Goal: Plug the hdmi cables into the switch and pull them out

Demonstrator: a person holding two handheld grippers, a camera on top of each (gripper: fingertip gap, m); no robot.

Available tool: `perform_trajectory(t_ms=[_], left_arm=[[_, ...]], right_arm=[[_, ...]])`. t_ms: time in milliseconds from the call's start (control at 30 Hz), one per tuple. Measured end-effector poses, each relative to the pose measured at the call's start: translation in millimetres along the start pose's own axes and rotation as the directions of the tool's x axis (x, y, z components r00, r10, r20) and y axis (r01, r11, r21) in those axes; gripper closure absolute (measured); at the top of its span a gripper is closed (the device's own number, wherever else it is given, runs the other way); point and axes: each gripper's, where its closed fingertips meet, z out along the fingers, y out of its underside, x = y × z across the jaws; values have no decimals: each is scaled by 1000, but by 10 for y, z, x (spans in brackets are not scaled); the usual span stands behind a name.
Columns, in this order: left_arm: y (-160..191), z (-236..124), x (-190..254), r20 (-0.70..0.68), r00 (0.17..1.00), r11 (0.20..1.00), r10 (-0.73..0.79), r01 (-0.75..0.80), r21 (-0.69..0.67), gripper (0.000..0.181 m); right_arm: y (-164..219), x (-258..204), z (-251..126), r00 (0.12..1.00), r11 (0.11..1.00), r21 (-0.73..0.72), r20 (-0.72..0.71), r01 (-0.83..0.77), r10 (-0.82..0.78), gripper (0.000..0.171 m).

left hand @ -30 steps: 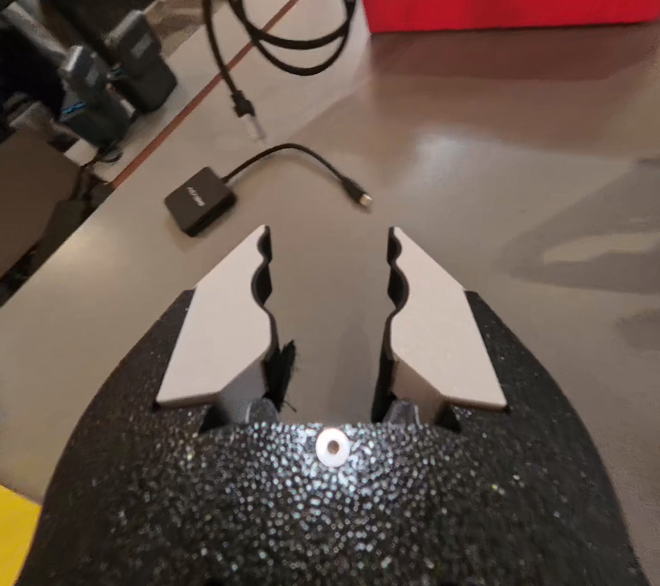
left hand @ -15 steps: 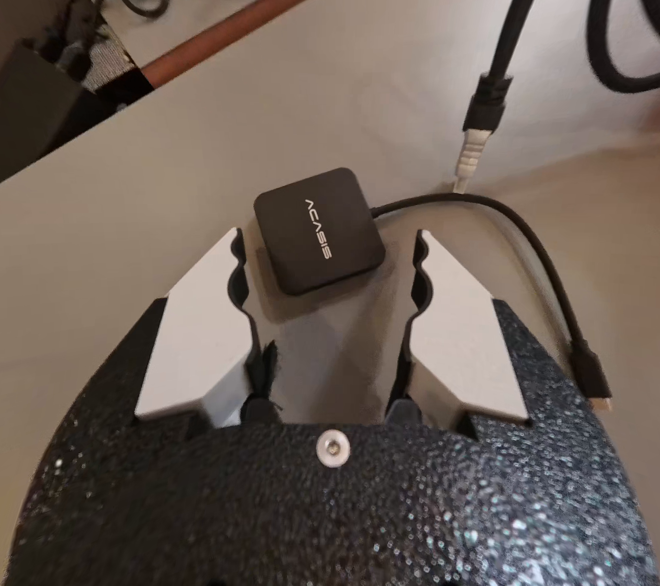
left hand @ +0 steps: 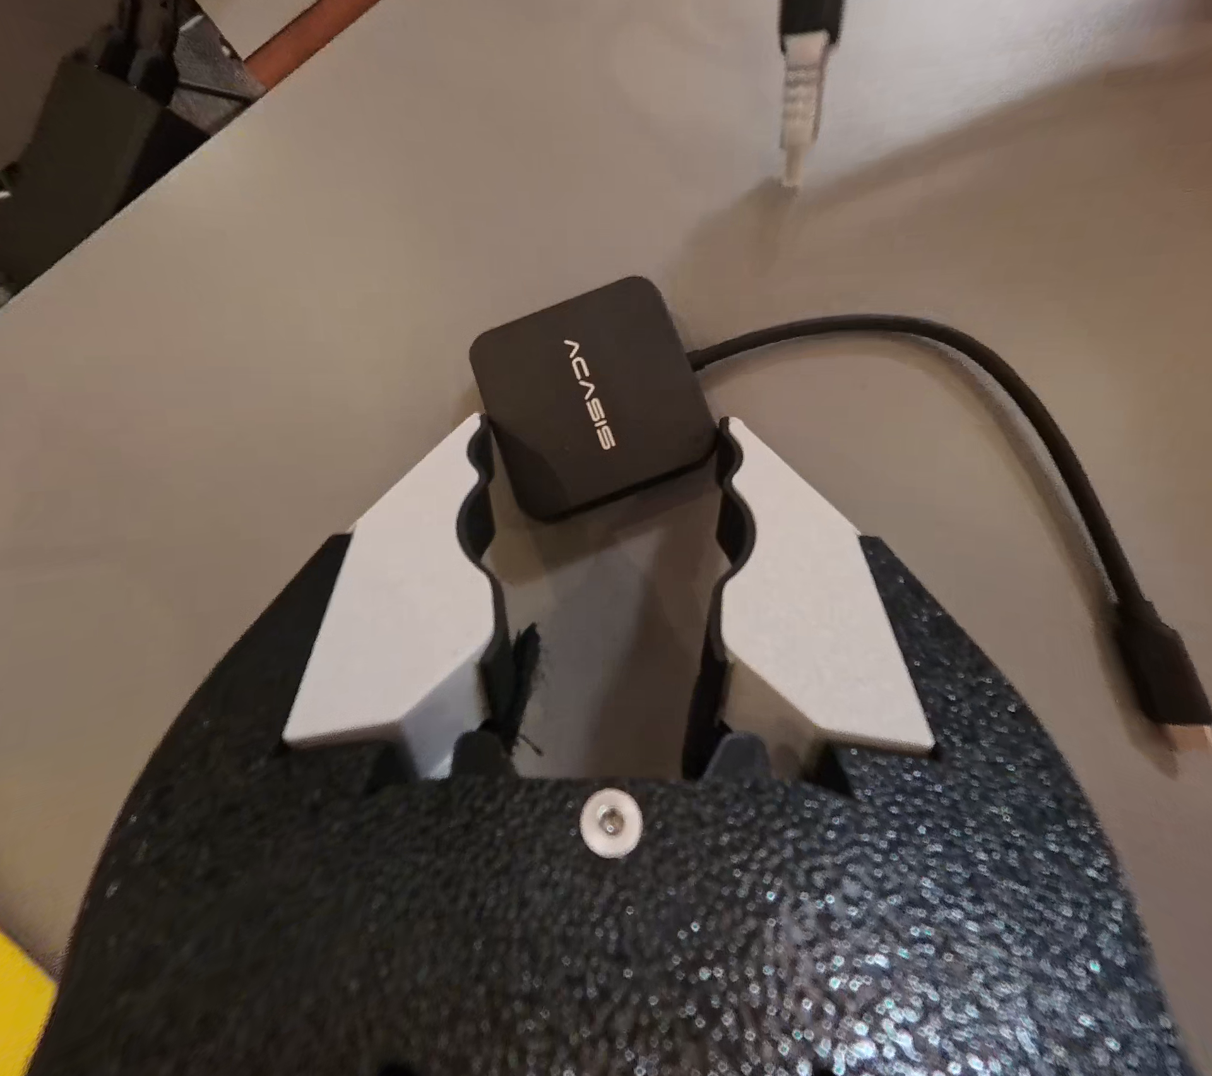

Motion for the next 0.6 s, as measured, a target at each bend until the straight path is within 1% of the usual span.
perform_trajectory(t_ms=[267, 467, 600], left_arm=[[449, -535, 361, -40, 998, 998, 44, -43, 36, 115], [788, -840, 627, -96, 995, 998, 4, 1, 59, 115], [956, -1017, 729, -91, 996, 997, -5, 12, 71, 115]], right_arm=[[0, -13, -1, 1000, 1000, 1, 9, -4, 4, 162], [4, -30, -2, 1000, 1000, 0, 19, -5, 5, 162], [4, -36, -3, 1000, 1000, 0, 24, -8, 8, 162]])
